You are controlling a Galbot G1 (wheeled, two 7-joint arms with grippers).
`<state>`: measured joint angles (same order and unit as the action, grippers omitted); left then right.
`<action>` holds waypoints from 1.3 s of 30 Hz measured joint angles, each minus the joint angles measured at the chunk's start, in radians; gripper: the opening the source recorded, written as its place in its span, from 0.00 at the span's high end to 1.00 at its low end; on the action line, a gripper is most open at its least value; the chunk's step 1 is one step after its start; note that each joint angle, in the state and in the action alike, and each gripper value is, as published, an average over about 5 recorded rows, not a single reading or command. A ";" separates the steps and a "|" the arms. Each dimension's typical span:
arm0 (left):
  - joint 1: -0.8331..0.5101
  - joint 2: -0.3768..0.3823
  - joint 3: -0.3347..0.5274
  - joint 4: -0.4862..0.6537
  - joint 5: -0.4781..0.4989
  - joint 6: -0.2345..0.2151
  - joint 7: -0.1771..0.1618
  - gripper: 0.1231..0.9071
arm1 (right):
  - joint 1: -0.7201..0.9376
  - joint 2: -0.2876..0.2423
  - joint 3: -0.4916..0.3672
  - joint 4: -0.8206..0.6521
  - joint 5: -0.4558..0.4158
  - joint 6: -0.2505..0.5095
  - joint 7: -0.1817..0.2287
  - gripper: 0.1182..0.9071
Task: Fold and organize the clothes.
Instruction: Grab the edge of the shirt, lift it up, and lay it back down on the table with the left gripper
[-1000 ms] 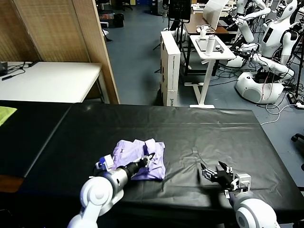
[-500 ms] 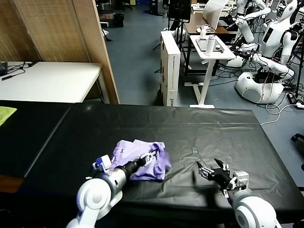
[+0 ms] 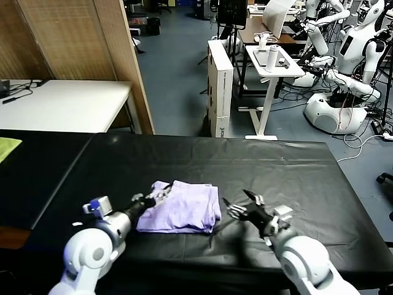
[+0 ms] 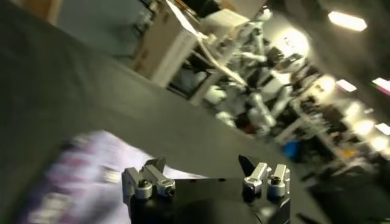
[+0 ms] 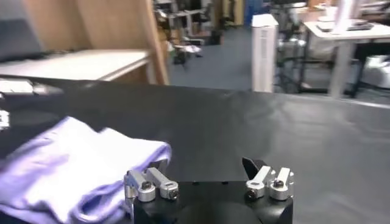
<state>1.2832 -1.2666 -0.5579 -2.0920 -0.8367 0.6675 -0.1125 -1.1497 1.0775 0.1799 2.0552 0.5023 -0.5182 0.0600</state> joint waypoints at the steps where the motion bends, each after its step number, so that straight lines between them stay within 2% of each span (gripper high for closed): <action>1: 0.003 0.006 -0.009 0.005 0.013 -0.013 0.003 0.00 | 0.022 0.005 -0.026 -0.012 -0.005 0.001 0.000 0.00; 5: 0.004 0.026 -0.034 0.028 0.042 -0.051 0.011 0.00 | 0.084 0.016 -0.100 -0.043 0.004 -0.009 0.001 0.00; 9: -0.010 0.037 -0.038 0.051 0.047 -0.058 0.011 0.00 | 0.096 0.017 -0.117 -0.051 0.053 -0.028 0.022 0.00; 17: -0.044 0.029 -0.019 0.099 0.069 -0.067 0.017 0.00 | 0.074 0.031 -0.091 -0.057 0.044 -0.032 0.032 0.00; 39: -0.076 0.022 0.033 0.209 0.129 -0.073 0.030 0.00 | 0.005 0.008 -0.003 0.001 0.056 -0.036 0.029 0.00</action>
<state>1.2067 -1.2441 -0.5245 -1.8832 -0.7077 0.5946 -0.0825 -1.1445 1.0859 0.1774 2.0557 0.5579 -0.5543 0.0887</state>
